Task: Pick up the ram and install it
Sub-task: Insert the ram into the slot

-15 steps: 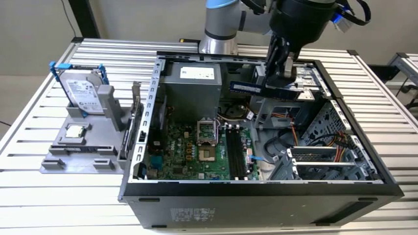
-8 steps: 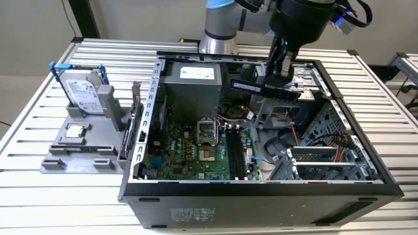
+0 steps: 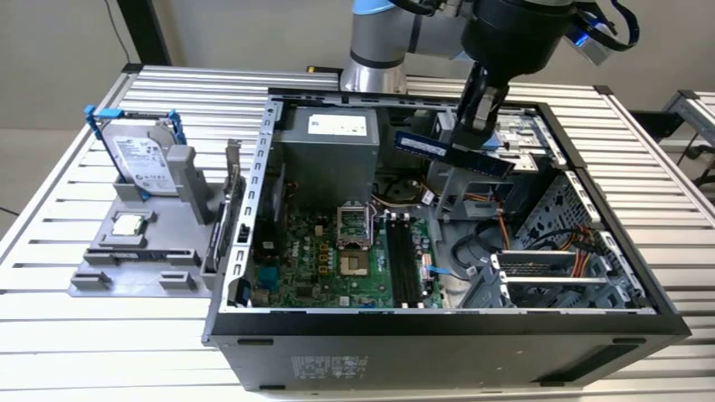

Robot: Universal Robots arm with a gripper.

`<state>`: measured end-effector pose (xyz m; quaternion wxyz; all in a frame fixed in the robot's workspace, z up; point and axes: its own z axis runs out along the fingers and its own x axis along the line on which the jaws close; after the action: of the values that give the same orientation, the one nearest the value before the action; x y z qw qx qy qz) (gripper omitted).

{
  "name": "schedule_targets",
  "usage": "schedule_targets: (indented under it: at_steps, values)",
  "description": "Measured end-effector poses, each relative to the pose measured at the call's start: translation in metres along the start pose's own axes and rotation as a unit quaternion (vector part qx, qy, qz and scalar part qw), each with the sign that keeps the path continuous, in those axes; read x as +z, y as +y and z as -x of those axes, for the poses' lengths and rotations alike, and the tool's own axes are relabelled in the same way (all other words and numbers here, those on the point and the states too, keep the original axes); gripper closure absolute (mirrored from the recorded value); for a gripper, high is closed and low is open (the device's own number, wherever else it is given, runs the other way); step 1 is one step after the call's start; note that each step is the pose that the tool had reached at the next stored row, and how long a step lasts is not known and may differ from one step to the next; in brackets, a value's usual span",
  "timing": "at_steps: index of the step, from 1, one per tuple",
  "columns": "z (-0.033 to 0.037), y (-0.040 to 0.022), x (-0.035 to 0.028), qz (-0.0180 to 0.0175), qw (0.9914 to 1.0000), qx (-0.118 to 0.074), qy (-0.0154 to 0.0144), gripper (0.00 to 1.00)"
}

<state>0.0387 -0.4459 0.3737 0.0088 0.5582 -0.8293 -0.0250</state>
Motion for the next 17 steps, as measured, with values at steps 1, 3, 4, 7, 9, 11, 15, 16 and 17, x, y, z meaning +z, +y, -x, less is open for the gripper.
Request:
schedule_targets:
  at_steps: [1, 3, 4, 7, 9, 11, 15, 16, 17]
  values:
    - [0.0000, 0.0000, 0.0000, -0.0001, 0.99998, 0.007, -0.0004, 1.00]
    - [0.0000, 0.0000, 0.0000, -0.0003, 0.99980, 0.020, -0.0010, 1.00]
    - [0.0000, 0.0000, 0.0000, -0.0004, 0.99965, 0.027, -0.0014, 1.00]
    - [0.0000, 0.0000, 0.0000, -0.0006, 0.99894, 0.046, -0.0024, 1.00]
    - [0.0000, 0.0000, 0.0000, -0.0008, 0.99824, 0.059, -0.0030, 1.00]
    - [0.0000, 0.0000, 0.0000, -0.0010, 0.99737, 0.072, -0.0037, 1.00]
    - [0.0000, 0.0000, 0.0000, -0.0013, 0.99500, 0.100, -0.0051, 1.00]
    - [0.0000, 0.0000, 0.0000, -0.0014, 0.99427, 0.107, -0.0055, 1.00]
    - [0.0000, 0.0000, 0.0000, -0.0015, 0.99354, 0.113, -0.0058, 1.00]
